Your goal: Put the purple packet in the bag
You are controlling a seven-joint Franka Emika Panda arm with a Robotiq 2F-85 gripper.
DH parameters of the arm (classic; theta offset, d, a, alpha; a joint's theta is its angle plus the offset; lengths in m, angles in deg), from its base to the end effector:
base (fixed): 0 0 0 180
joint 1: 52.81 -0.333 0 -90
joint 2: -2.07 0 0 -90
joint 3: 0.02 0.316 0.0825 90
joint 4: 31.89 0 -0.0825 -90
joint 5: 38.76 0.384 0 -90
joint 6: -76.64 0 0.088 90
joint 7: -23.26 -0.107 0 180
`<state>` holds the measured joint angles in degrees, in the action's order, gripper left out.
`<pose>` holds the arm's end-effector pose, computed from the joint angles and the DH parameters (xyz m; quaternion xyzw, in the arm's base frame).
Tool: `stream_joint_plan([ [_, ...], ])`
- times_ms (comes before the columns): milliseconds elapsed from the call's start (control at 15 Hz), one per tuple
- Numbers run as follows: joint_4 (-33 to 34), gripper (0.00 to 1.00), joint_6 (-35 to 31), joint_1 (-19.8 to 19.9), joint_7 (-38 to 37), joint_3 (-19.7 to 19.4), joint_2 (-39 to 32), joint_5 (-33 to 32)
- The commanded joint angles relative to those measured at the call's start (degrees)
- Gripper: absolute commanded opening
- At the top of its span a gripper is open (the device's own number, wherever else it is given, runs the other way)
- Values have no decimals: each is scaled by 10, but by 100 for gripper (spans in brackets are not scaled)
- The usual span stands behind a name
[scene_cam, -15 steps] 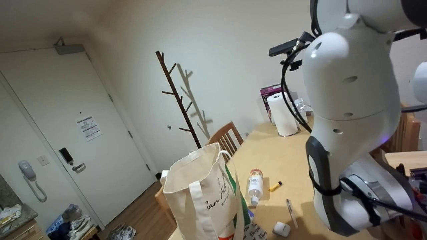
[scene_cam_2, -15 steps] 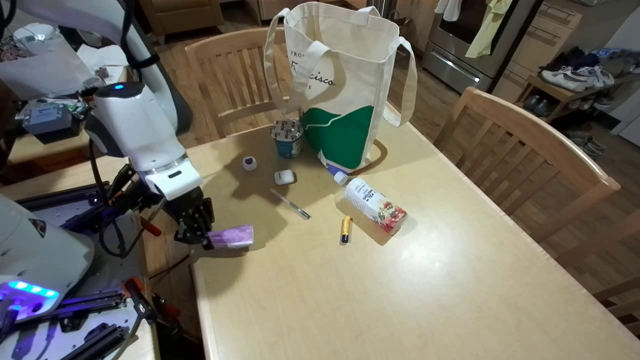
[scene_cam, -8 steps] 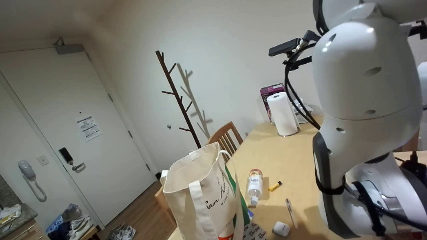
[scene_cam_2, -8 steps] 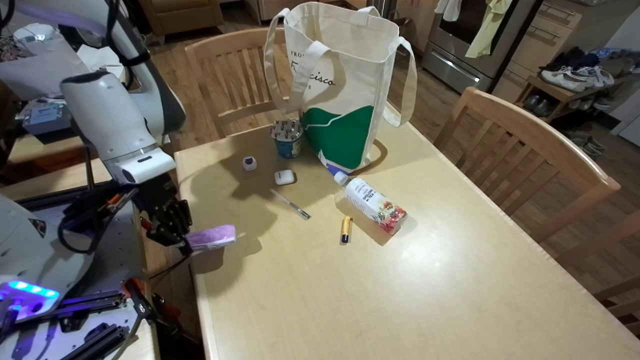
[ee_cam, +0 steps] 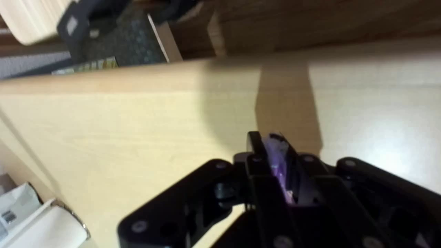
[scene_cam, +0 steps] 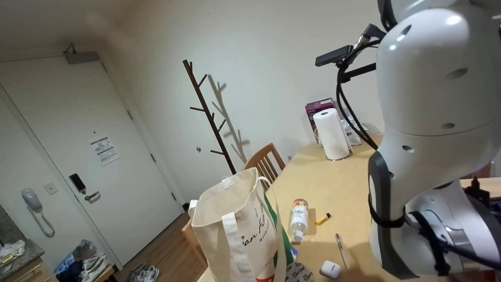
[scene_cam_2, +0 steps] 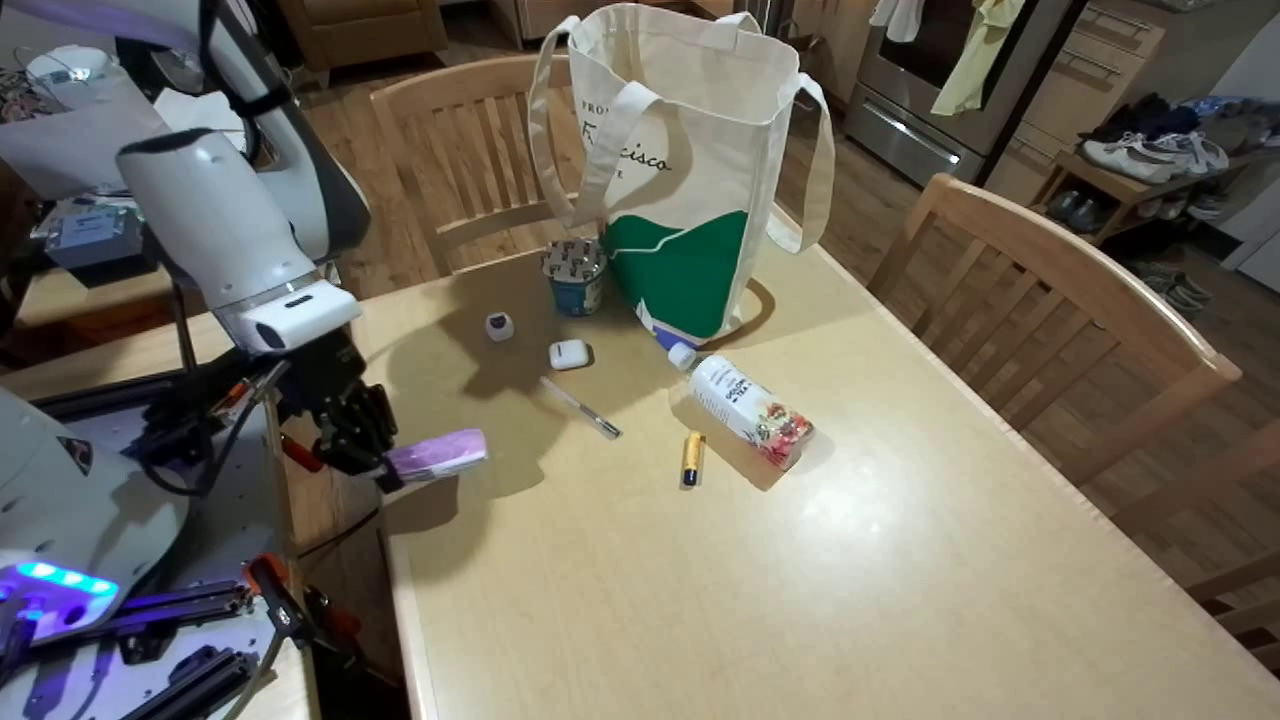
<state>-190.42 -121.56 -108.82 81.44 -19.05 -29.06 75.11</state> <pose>0.2435 0.0151 0.1293 0.9548 -0.1363 0.0763 0.2527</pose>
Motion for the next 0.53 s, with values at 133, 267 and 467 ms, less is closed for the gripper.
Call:
stream_joint_plan([
  [133, 8, 3, 0, -191, -21, -258, -53, -159],
  [267, 5, 3, 1, -271, -24, -358, -66, -197],
  [467, -4, 3, 0, -396, -6, -505, -90, -227],
])
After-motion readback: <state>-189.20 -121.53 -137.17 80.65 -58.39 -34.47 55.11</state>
